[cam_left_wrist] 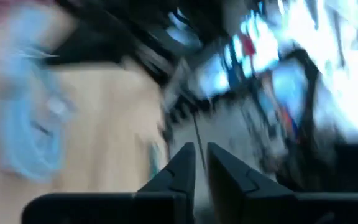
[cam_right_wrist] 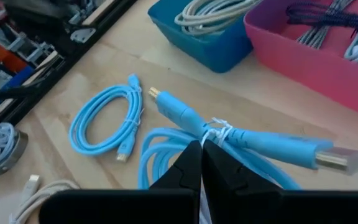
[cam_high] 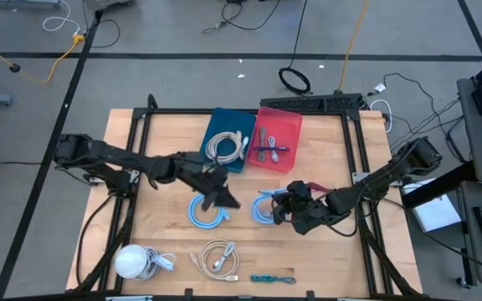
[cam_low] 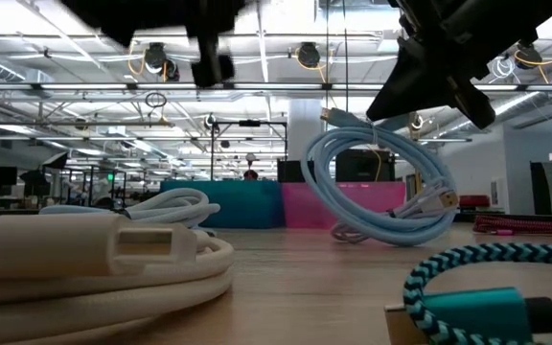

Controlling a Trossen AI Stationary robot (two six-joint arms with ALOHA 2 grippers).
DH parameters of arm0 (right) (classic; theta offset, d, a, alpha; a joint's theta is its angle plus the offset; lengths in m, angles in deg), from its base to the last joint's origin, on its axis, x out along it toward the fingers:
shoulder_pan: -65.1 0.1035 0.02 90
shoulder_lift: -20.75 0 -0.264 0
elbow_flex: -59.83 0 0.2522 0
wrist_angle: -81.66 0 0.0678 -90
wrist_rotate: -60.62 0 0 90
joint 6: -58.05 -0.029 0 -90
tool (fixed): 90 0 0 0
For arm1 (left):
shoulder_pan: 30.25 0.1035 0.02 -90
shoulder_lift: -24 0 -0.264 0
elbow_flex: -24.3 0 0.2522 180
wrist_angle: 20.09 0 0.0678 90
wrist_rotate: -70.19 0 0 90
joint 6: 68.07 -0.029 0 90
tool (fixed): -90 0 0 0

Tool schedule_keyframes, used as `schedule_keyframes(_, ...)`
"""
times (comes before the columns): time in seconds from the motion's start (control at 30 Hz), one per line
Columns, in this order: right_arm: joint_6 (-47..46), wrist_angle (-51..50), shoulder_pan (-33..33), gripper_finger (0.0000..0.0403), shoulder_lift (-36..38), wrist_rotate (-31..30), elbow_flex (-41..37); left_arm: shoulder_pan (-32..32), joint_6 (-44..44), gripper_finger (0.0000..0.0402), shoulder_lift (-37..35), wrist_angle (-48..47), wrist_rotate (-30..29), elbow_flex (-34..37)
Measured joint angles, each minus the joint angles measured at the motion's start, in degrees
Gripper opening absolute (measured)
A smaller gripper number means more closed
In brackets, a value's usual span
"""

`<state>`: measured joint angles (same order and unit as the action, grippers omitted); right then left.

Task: Pick & Place USB Port
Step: Put the large blue charger cable into the blue bin

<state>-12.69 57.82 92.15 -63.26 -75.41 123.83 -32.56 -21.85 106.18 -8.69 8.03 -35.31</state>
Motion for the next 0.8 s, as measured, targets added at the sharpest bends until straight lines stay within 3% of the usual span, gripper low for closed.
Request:
schedule_keyframes(0.1,0.0,0.9,0.0,0.0,0.0,-0.5,0.0,2.7,6.9,0.0034,2.9,9.9,-3.7,7.3)
schedule_keyframes(0.17,0.7,1.8,0.0,0.0,0.0,-0.5,0.0,3.9,8.5,0.0048,5.7,11.0,-3.8,8.6)
schedule_keyframes(0.33,1.2,2.6,0.0,0.0,0.0,-0.4,0.1,2.1,1.5,0.0137,9.3,8.3,-8.4,3.3)
schedule_keyframes(0.5,0.8,2.6,0.0,0.0,0.0,-0.4,0.1,0.6,-13.3,0.0228,10.6,-8.2,-14.8,-8.8)
schedule_keyframes(0.63,1.1,2.9,0.0,0.0,0.0,-0.4,0.0,-0.5,-22.9,0.0274,13.2,-25.1,-20.5,-17.9)
schedule_keyframes(0.8,1.4,2.8,0.0,0.0,0.0,-0.4,0.0,-0.6,-25.2,0.0297,19.6,-32.5,-18.4,-24.9)
